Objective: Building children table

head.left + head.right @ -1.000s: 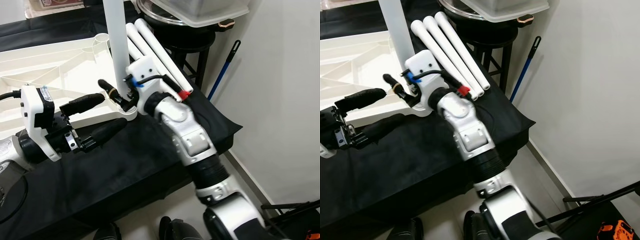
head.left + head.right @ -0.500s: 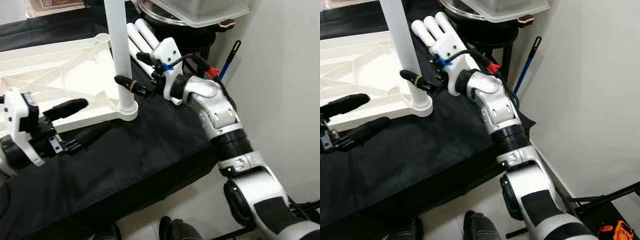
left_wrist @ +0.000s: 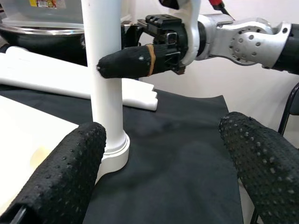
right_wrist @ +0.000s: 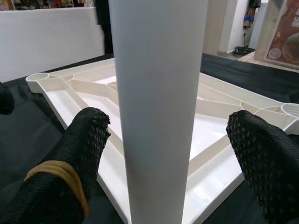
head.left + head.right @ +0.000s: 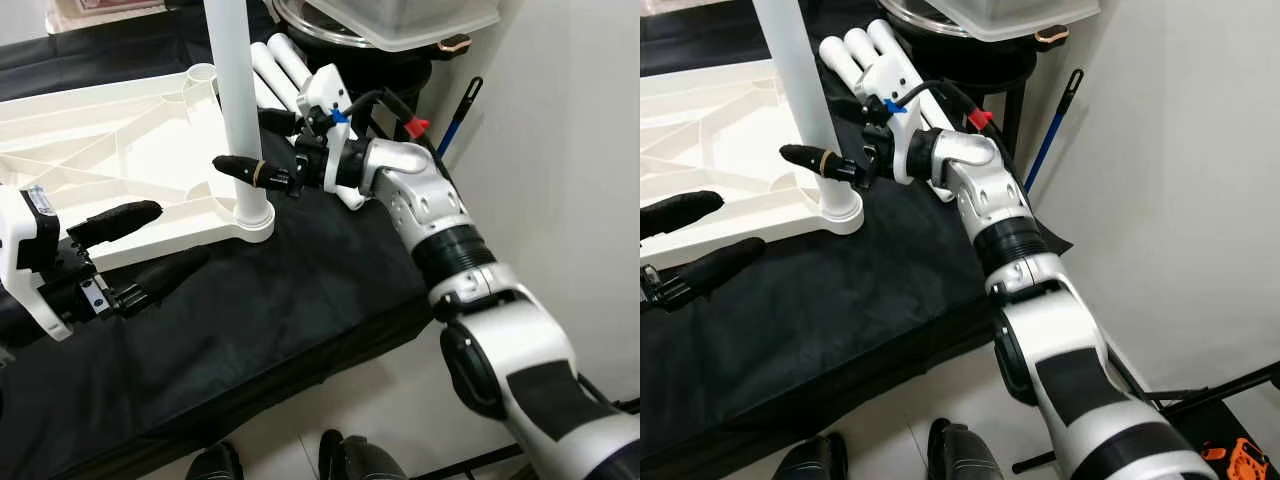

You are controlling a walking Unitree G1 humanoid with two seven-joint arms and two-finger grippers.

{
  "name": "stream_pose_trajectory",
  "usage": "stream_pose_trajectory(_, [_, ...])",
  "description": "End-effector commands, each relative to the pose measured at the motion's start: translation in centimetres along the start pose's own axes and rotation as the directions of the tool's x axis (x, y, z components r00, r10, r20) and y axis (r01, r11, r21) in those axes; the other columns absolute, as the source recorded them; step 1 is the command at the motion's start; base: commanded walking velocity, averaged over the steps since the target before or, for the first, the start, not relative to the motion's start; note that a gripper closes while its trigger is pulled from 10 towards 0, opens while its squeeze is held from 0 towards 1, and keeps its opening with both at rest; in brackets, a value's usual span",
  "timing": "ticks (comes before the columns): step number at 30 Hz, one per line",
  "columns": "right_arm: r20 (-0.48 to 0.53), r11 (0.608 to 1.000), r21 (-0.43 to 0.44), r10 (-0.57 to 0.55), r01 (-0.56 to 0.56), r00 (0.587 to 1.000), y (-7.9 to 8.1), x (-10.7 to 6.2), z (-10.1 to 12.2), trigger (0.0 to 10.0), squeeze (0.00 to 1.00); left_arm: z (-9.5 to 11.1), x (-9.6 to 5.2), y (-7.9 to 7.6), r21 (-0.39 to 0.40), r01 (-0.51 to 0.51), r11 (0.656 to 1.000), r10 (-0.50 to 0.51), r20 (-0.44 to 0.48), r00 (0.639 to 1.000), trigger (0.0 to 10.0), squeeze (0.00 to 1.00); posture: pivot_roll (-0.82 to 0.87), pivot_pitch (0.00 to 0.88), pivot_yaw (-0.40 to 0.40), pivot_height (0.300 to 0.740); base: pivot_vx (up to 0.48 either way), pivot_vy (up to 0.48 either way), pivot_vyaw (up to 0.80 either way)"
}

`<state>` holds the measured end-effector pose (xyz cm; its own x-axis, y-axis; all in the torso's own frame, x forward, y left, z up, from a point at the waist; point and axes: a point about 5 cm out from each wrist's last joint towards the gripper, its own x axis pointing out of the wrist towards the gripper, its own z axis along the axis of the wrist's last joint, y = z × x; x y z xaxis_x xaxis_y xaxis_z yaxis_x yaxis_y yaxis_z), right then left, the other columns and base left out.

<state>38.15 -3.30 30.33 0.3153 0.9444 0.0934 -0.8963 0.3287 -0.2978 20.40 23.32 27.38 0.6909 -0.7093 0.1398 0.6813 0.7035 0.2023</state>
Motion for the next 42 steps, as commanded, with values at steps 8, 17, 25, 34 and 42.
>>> stream_pose_trajectory(8, [-0.011,0.999,-0.035,0.025,-0.026,1.0,-0.4,-0.1,0.2,0.0,0.0,0.3,0.0,-0.6,0.007,0.025,1.0,-0.024,-0.021,0.999,10.0,0.0,0.12,0.314,-0.103,0.74,0.0,0.0,0.0])
stream_pose_trajectory(17, [-0.039,0.993,-0.089,-0.077,0.073,0.996,-0.7,0.2,0.1,0.0,0.0,0.2,0.4,-0.7,0.003,0.037,0.999,-0.037,-0.01,0.999,10.0,0.0,0.11,0.298,-0.105,0.74,0.0,0.0,0.0])
stream_pose_trajectory(25, [0.024,0.845,-0.105,-0.526,0.525,0.85,4.3,3.6,-1.7,0.0,0.0,-0.2,0.7,-0.9,-0.004,0.039,0.999,-0.039,0.005,0.999,10.0,0.0,0.09,0.264,-0.114,0.74,0.0,0.0,0.0])
stream_pose_trajectory(34, [0.046,0.82,-0.086,-0.564,0.566,0.824,8.3,5.1,-3.0,0.0,0.0,-0.3,1.7,-0.8,0.001,0.061,0.998,-0.061,0.029,0.998,10.0,0.0,0.08,0.232,-0.11,0.74,0.0,0.0,0.0])
stream_pose_trajectory(42, [0.022,0.804,-0.123,-0.583,0.581,0.812,6.5,3.4,-1.9,10.0,0.0,-0.4,2.1,-0.7,0.003,0.07,0.998,-0.07,0.038,0.997,10.0,0.0,0.08,0.228,-0.103,0.74,0.0,0.0,0.0])
